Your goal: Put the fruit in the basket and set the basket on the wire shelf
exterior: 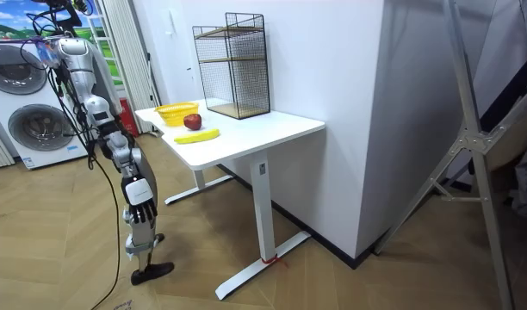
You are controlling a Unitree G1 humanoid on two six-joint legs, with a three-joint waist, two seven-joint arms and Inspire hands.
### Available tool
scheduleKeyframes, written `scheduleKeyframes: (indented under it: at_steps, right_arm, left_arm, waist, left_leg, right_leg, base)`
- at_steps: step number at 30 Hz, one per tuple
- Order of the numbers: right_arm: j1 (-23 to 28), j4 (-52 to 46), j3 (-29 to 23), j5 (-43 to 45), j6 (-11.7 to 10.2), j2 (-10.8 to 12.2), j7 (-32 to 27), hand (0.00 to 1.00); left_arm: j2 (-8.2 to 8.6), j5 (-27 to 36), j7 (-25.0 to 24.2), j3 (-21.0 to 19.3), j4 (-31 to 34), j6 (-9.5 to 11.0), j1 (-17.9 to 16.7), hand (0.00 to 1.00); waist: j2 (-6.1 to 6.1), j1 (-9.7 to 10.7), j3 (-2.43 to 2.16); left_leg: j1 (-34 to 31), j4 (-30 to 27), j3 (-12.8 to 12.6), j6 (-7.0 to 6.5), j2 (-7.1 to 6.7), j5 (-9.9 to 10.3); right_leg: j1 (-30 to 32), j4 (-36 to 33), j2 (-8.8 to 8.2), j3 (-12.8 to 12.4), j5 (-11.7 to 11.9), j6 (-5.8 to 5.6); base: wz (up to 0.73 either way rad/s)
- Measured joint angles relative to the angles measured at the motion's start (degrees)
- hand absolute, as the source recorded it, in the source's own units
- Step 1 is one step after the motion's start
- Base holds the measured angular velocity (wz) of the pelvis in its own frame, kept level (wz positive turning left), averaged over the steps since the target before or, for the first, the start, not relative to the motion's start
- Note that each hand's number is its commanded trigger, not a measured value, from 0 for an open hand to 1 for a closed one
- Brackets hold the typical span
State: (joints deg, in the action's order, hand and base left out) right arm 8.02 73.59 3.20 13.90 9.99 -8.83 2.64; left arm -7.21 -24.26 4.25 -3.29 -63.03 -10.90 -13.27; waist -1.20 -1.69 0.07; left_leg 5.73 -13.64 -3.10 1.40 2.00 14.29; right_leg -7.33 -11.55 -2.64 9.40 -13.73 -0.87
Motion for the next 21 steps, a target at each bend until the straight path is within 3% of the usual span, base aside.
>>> scheduleKeyframes:
  at_steps: [14,18,21]
  right_arm:
    - [-0.1,0.0,-0.1,-0.6,-0.1,0.0,-2.1,0.00]
    - [-0.2,-0.2,-0.2,-7.9,-0.4,0.0,-4.5,0.00]
    - [-0.5,-0.1,-3.4,-18.7,-0.7,0.0,-6.4,0.00]
  left_arm:
    - [0.03,0.1,0.2,0.1,0.0,0.1,-0.5,0.00]
    - [0.06,0.1,0.3,0.0,0.1,0.7,-0.1,0.00]
    - [0.07,0.0,0.6,-1.2,0.1,1.2,0.0,0.00]
  waist:
    - [-0.10,-0.2,0.01]
    - [-0.14,-0.3,-0.01]
    - [-0.20,-0.2,0.01]
  left_leg:
    - [0.0,0.1,-0.7,0.00,0.01,0.0]
    - [0.0,0.1,-1.0,0.00,0.11,0.0]
    - [0.4,0.1,-1.1,0.00,0.16,0.0]
  right_leg:
    - [0.2,-0.2,0.02,-0.7,0.0,-0.05]
    - [0.4,-0.2,0.11,-1.2,0.0,-0.04]
    - [0.4,-0.1,0.20,-1.3,0.0,-0.02]
  base:
    - [-0.02]
    - [-0.04]
    - [-0.04]
